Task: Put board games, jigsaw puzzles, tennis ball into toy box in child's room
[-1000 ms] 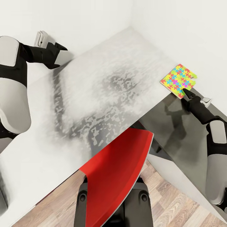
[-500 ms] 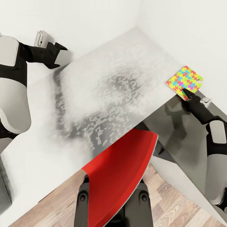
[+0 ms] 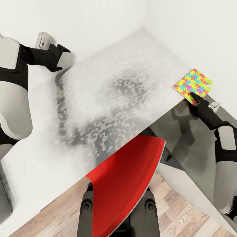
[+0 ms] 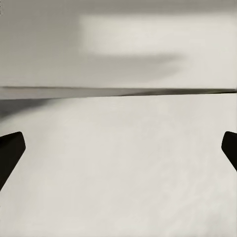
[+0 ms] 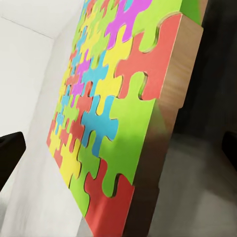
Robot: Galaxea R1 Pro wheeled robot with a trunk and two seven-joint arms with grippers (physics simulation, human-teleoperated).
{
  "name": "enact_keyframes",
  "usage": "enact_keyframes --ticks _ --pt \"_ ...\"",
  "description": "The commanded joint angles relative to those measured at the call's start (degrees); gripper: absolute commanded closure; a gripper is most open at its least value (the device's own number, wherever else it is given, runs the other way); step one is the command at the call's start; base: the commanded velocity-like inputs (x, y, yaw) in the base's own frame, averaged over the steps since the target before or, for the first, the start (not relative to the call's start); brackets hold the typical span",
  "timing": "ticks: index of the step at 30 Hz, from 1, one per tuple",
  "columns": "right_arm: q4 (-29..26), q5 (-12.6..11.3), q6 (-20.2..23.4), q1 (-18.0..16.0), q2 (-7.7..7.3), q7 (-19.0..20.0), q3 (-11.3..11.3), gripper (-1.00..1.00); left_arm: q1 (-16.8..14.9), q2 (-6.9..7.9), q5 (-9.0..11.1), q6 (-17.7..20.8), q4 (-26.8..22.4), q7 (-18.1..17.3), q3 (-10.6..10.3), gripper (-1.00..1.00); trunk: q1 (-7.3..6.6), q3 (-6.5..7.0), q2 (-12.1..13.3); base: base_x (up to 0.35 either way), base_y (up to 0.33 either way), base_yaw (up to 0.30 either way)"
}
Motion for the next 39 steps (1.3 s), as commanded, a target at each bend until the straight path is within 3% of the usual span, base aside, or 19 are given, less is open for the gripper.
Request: enact_keyframes --ticks 1,20,21,39 --pt "0.03 0.12 0.37 -0.03 0.01 -0.03 -0.09 -1.0 -0.04 -0.02 0.6 0.15 -0.02 0.53 0.11 -1.0 0.04 -0.06 -0.08 0.0 0.0 0.004" --pt "-0.02 0.13 0.37 -0.1 -0.41 -0.03 -0.03 -1.0 0.32 -0.03 0.59 0.15 -0.11 0.55 0.11 -1.0 0.04 -0.06 -0.08 0.0 0.0 0.001" --pt "-0.02 0.12 0.37 -0.12 -0.42 -0.03 -0.04 1.0 0.38 -0.02 0.59 0.15 -0.11 0.55 0.11 -1.0 0.04 -0.06 -0.08 0.0 0.0 0.0" --pt "-0.82 0.26 0.47 -1.32 -0.55 -0.09 -0.1 1.0 1.11 0.04 0.65 0.15 -0.35 0.48 0.11 -1.0 0.04 -0.06 -0.08 0.0 0.0 0.0"
